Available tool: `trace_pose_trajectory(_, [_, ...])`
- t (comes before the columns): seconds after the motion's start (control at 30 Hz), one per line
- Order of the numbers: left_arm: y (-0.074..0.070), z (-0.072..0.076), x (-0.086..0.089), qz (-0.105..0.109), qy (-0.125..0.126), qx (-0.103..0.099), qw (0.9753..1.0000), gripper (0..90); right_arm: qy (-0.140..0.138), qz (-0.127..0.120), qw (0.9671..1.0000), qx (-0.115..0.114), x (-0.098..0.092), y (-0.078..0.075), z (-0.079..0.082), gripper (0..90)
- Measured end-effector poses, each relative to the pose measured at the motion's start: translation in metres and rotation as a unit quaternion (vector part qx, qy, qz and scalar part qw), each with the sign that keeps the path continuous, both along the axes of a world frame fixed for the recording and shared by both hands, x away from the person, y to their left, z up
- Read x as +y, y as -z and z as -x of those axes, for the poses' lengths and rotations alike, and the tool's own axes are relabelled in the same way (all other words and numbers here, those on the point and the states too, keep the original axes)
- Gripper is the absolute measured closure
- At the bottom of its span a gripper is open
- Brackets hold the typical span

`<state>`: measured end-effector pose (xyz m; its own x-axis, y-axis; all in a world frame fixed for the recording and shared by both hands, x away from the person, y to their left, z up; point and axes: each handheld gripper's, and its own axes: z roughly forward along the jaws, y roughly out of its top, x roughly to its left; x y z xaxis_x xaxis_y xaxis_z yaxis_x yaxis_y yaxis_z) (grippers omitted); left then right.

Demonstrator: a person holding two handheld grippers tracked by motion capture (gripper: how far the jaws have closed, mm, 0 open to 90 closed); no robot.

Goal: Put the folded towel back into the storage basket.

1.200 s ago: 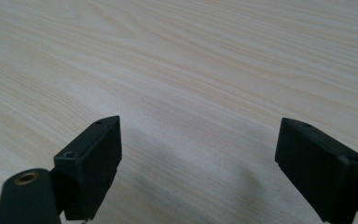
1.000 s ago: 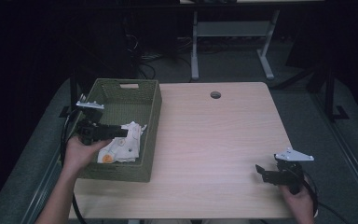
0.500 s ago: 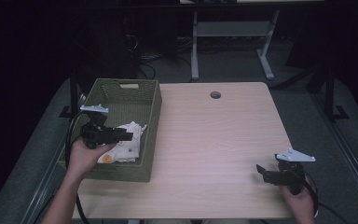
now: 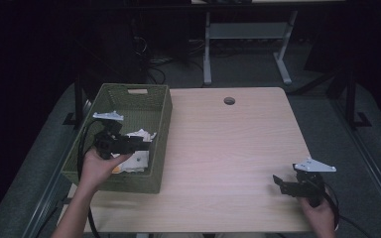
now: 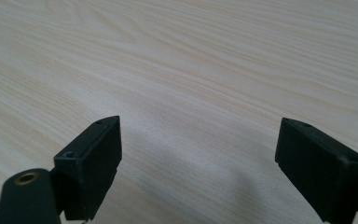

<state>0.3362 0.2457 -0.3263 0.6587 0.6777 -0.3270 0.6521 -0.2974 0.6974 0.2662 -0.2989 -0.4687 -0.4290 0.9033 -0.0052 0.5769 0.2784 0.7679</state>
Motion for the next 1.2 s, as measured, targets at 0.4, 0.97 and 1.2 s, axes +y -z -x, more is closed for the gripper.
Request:
trace_pose_trajectory(0.4, [0.000, 0.003, -0.022, -0.004, 0.019, -0.006, 0.9998, 51.5, 0.001, -0.001, 1.0000, -0.002, -0.002, 0.000, 0.001, 14.2])
trace_pose_trajectory(0.97, [-0.001, 0.007, -0.042, 0.001, 0.040, -0.015, 0.9991, 49.6, -0.004, 0.004, 1.0000, -0.002, -0.001, 0.001, 0.000, 14.2])
trace_pose_trajectory(1.2, [0.002, 0.008, -0.052, 0.004, 0.046, -0.015, 0.9988, 48.0, -0.003, 0.002, 1.0000, -0.002, 0.000, 0.000, 0.001, 14.2])
